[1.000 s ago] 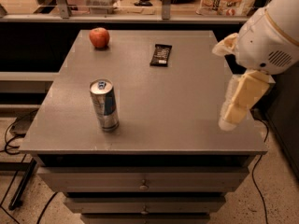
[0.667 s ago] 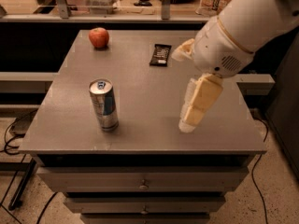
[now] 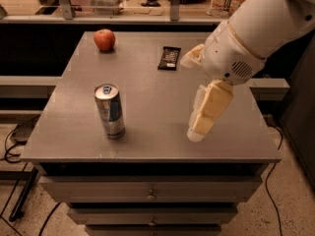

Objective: Knock redbull can over

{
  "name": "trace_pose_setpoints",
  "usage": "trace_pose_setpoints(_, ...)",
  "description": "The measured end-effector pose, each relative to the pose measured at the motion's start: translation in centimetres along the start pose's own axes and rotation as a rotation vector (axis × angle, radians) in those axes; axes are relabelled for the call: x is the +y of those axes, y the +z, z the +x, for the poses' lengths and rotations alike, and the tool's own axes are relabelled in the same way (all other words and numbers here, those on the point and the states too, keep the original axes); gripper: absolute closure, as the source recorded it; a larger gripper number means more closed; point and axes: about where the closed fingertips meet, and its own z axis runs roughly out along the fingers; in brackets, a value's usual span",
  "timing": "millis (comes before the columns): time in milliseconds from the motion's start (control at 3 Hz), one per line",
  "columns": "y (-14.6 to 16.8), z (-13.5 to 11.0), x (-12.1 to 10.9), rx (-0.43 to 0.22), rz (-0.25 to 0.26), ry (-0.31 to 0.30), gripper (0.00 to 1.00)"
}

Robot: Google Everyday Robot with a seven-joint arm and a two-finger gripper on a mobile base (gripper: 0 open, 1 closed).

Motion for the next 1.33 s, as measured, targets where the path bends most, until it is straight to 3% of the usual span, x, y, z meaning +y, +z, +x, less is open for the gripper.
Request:
trace_pose_setpoints(333, 3.0, -1.7, -0.3, -0.107, -0.032, -0.014, 0.00)
trace_pose_setpoints(1000, 9.1, -8.9, -3.4, -0.416, -0.054, -0.086, 0.00)
trace_pose_setpoints(1333, 11.9, -11.2, -3.8, -0.508, -0.099, -0.097, 0.00)
